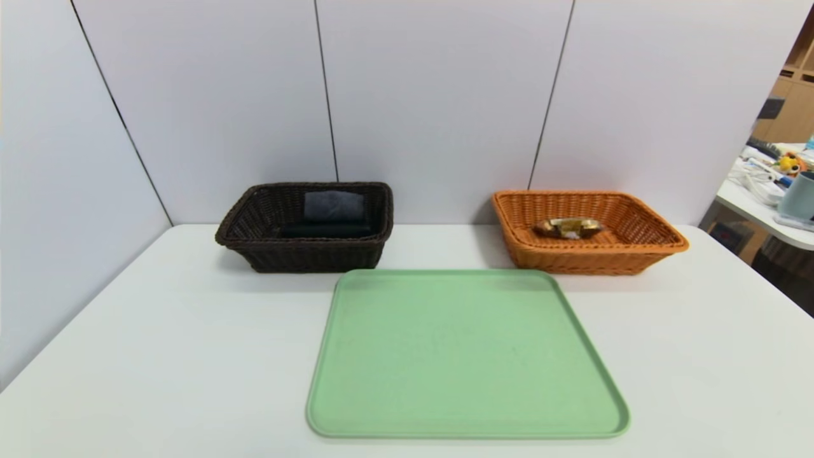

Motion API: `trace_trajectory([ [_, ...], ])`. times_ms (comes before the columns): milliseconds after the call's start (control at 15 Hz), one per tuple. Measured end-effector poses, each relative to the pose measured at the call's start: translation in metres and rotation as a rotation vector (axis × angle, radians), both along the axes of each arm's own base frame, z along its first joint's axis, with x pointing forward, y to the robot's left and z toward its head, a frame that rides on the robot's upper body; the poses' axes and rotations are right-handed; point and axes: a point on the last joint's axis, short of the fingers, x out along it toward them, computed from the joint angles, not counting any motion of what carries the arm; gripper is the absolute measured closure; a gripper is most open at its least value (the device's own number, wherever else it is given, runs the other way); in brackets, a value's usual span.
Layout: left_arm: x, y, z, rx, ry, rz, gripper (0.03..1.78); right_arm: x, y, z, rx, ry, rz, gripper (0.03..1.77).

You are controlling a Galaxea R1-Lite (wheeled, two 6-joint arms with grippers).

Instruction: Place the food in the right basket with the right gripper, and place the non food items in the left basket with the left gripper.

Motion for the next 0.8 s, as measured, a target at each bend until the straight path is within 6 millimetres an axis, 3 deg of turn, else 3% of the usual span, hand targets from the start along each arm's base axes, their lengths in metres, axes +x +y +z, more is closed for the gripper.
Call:
trace_trajectory([
  [267,0.0,0.0,0.0,0.0,0.0,0.0,0.12,-0.003,-0.005,-0.018,-0.008,0.01,-0.079,0.1],
  [600,0.0,0.0,0.0,0.0,0.0,0.0,0.12,-0.009,-0.005,-0.066,-0.048,0.008,-0.071,0.1],
  [800,0.0,0.0,0.0,0.0,0.0,0.0,0.12,-0.005,-0.005,-0.081,-0.057,-0.074,-0.09,0.1],
])
